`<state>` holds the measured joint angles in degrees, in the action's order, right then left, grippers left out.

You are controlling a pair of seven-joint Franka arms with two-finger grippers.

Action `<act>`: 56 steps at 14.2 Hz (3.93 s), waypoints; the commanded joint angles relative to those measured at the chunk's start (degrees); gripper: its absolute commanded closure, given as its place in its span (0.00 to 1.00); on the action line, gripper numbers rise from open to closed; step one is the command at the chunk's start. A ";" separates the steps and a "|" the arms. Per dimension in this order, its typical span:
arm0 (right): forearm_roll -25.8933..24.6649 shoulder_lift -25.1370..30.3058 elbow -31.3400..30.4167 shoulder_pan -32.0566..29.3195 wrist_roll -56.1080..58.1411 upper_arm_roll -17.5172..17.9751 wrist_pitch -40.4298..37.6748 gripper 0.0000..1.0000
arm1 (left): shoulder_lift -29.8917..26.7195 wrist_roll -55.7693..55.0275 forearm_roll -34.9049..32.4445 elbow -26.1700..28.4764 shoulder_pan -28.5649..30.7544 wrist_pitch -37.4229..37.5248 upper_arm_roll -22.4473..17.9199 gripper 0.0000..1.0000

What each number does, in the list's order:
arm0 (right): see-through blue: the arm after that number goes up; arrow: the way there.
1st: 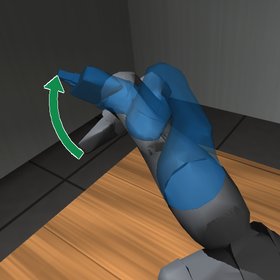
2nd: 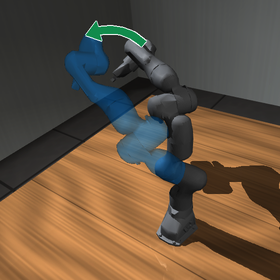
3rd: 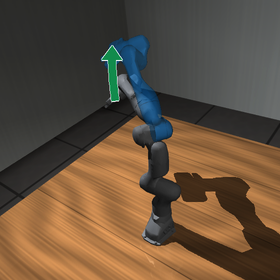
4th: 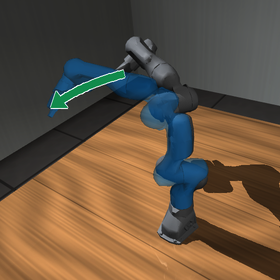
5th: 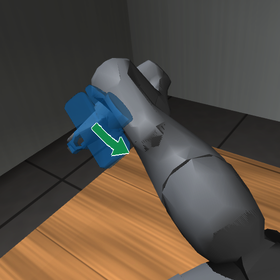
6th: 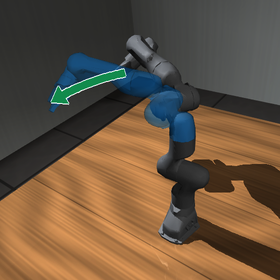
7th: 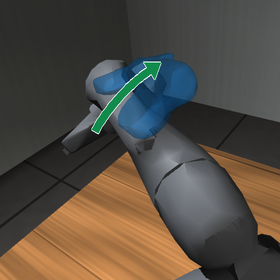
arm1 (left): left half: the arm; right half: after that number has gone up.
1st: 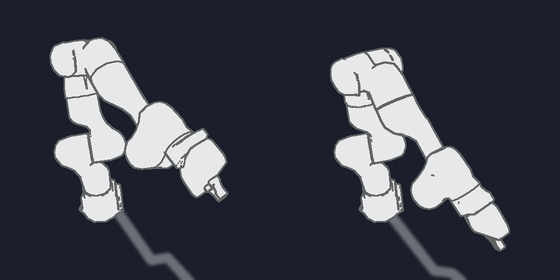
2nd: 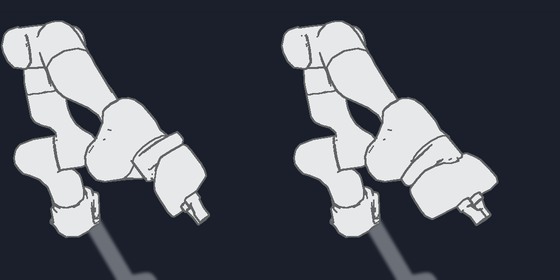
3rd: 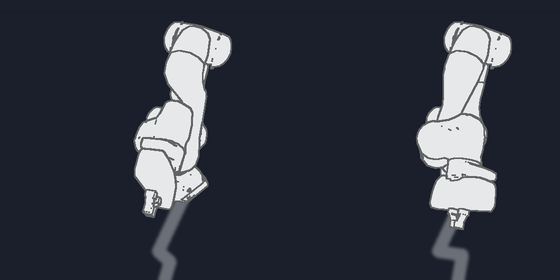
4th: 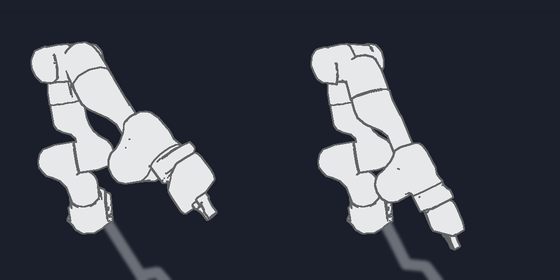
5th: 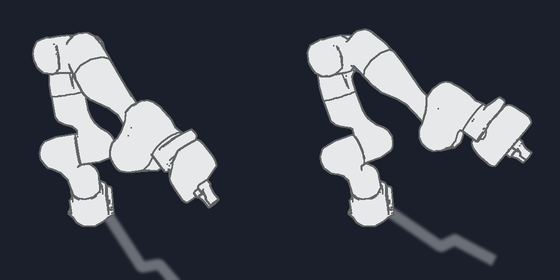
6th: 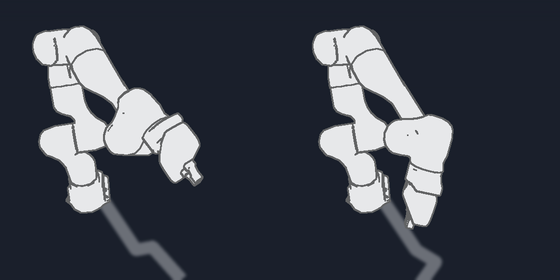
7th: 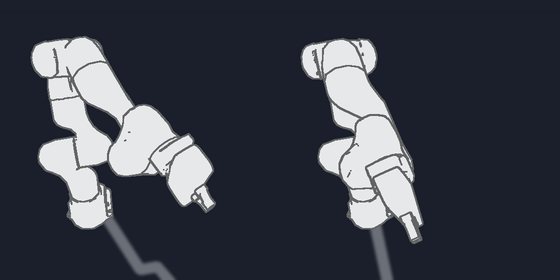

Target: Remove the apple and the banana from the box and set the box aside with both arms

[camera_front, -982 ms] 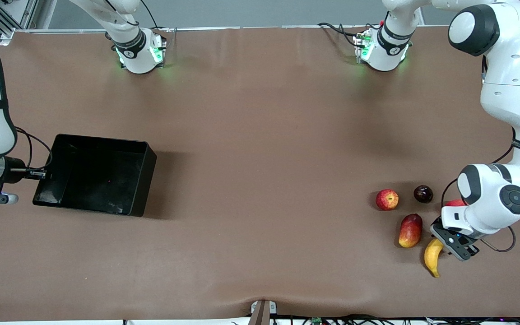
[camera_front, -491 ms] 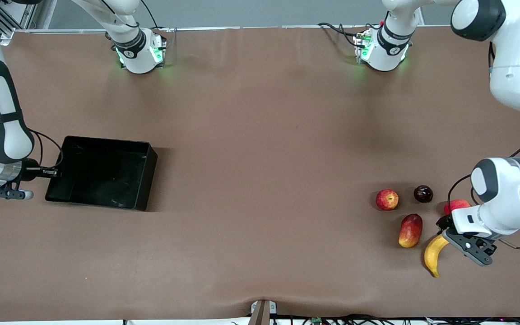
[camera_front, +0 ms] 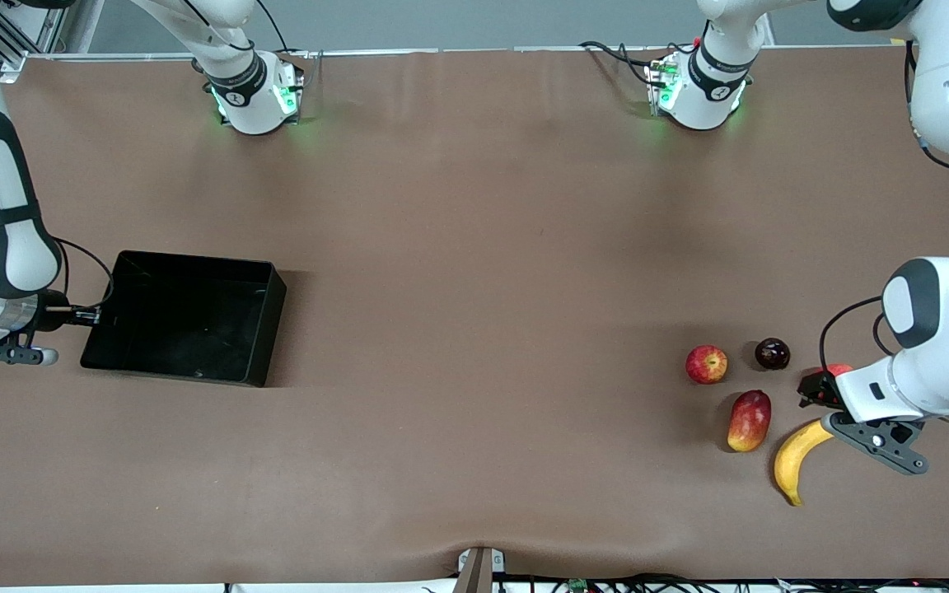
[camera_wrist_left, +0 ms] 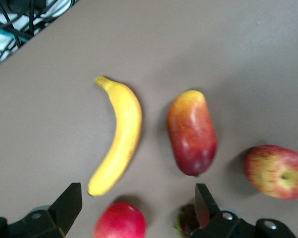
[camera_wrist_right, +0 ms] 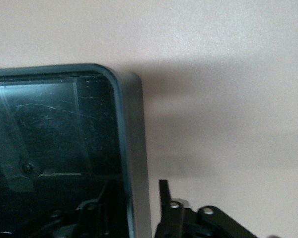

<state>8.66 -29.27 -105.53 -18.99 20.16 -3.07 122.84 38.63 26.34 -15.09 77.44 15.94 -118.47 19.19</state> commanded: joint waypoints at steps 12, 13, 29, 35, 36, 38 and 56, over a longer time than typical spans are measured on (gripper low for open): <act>-7.16 1.32 31.18 8.08 0.06 3.06 -18.40 0.00 | -17.43 -29.47 1.11 13.43 0.67 9.31 3.40 0.00; -7.26 2.10 33.18 9.22 -0.29 3.07 -20.43 0.00 | -18.58 -32.11 1.11 14.22 0.58 9.31 3.49 0.00; -7.61 32.59 15.73 13.18 -7.76 3.33 -40.75 0.00 | -32.46 -33.90 6.12 13.88 0.58 19.06 3.67 0.00; -7.70 34.90 14.13 14.50 -7.76 3.42 -39.35 0.00 | -36.42 -33.02 8.06 12.82 -6.07 22.93 -1.32 0.00; -7.70 34.90 14.30 14.94 -7.85 3.50 -38.82 0.00 | -36.95 -32.84 8.06 12.65 -9.58 23.20 -4.04 0.00; -7.78 34.90 14.30 15.47 -7.94 3.33 -38.46 0.00 | -38.01 -32.84 8.06 12.21 -16.35 25.55 -10.11 0.00; -10.33 34.72 14.13 15.73 -12.95 3.51 -39.69 0.00 | -44.96 -30.73 14.47 18.19 -17.09 26.54 -12.33 0.00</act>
<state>-1.50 4.32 -90.57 -3.99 8.44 0.58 83.37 -7.00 -5.91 -1.94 96.78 -1.42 -91.80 7.01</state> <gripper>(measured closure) 0.000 0.000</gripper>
